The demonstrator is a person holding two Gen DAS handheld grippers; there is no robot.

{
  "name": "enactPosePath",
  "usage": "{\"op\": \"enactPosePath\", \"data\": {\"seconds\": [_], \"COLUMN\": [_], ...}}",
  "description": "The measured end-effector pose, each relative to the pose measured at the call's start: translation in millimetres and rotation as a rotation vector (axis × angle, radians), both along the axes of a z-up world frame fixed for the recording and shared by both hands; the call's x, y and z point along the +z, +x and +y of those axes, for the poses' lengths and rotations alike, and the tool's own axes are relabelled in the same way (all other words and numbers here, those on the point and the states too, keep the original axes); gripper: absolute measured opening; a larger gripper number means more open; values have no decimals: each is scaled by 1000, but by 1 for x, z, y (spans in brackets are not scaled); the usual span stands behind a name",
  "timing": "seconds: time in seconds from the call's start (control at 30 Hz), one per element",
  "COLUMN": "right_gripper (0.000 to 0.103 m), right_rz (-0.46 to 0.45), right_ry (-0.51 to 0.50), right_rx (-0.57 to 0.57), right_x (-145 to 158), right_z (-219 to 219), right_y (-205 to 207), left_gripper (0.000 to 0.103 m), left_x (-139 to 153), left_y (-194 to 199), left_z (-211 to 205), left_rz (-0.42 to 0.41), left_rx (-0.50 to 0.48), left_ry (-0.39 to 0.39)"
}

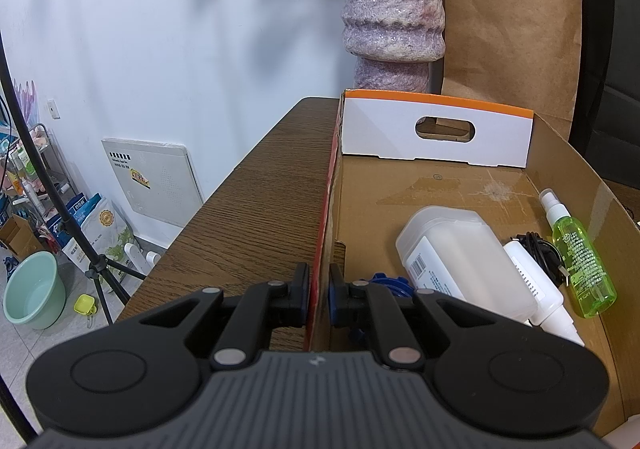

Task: Organize rigid objects
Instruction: 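Carry the white tape roll with the right tool toward the tray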

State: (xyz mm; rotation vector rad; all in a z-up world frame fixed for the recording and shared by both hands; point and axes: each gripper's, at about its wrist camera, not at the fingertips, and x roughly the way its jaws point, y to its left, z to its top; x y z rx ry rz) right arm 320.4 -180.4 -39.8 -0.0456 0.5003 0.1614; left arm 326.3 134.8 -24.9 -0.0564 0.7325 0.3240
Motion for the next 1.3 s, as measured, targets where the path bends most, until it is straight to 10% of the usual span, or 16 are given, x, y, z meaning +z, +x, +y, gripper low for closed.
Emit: {"op": "enactPosePath", "data": {"seconds": [1.3], "right_gripper": [24], "right_rz": [-90], "right_ry": [135], "right_rx": [204], "right_x": [66], "right_z": [117], "right_y": [60], "left_gripper": [10], "left_x": [0], "left_y": [0], "left_z": [0], "left_rz": [0], "left_rx": [0], "left_ry": [1]}}
